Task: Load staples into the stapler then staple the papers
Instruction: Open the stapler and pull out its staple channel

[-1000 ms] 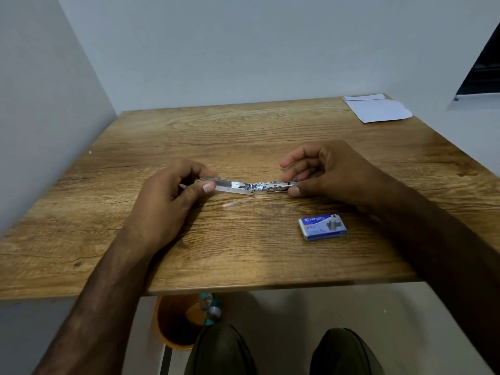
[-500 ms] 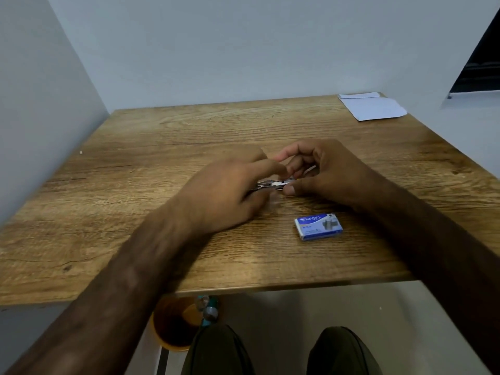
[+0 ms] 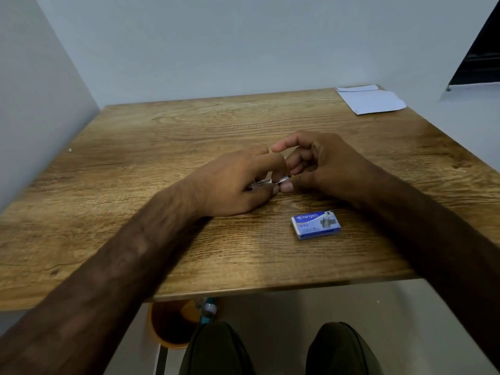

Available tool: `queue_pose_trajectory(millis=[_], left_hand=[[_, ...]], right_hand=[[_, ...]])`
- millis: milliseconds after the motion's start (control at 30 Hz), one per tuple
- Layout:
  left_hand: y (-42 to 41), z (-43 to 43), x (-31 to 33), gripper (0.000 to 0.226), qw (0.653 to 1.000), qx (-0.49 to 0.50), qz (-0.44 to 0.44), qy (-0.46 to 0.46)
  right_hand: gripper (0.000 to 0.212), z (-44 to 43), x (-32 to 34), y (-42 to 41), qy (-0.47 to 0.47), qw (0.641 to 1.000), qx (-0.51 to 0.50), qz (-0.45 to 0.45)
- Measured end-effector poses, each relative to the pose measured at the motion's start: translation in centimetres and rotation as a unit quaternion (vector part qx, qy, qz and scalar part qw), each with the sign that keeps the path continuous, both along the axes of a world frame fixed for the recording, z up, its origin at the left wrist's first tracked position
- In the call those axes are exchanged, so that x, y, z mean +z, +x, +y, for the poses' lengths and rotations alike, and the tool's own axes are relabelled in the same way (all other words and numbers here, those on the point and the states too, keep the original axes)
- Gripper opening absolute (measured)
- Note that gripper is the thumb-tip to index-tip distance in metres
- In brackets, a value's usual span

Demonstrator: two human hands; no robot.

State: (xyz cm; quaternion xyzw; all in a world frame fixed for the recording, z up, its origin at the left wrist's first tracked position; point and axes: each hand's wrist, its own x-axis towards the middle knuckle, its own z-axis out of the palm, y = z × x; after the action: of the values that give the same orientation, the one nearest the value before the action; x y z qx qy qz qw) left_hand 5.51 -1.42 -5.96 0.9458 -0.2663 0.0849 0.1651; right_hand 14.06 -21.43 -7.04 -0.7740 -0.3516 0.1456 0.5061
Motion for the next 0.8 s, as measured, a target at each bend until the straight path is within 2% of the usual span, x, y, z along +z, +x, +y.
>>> queue_pose_trajectory(millis=[67,200,333,600,700,800], left_hand=[[0.2,-0.4,0.1,0.019,1.000,-0.007,0.004,0.001],[0.1,-0.4,-0.1,0.024,1.000,0.011,0.001,-0.026],[-0.2,0.1,0.0,0.019,0.993,0.038,0.020,-0.113],[-1.2,1.6,-0.3,0.006,0.975,0.064,0.032,-0.210],[-1.8,1.8,-0.3,0.016,0.980,0.074,0.025,-0.184],[-2.1,1.8,-0.5,0.011,0.987,0.083,0.012,-0.134]], right_hand=[[0.064,0.0,0.0,0.0,0.003,1.000,-0.002,0.000],[0.063,-0.1,0.0,0.0,0.009,1.000,-0.003,0.008],[0.062,-0.1,-0.1,0.0,0.009,1.000,-0.009,0.007],[0.062,-0.2,0.0,-0.1,0.010,1.000,-0.008,0.011],[0.061,-0.2,0.0,0.0,0.006,1.000,-0.005,0.009],[0.059,-0.2,-0.1,0.0,0.002,1.000,-0.004,0.004]])
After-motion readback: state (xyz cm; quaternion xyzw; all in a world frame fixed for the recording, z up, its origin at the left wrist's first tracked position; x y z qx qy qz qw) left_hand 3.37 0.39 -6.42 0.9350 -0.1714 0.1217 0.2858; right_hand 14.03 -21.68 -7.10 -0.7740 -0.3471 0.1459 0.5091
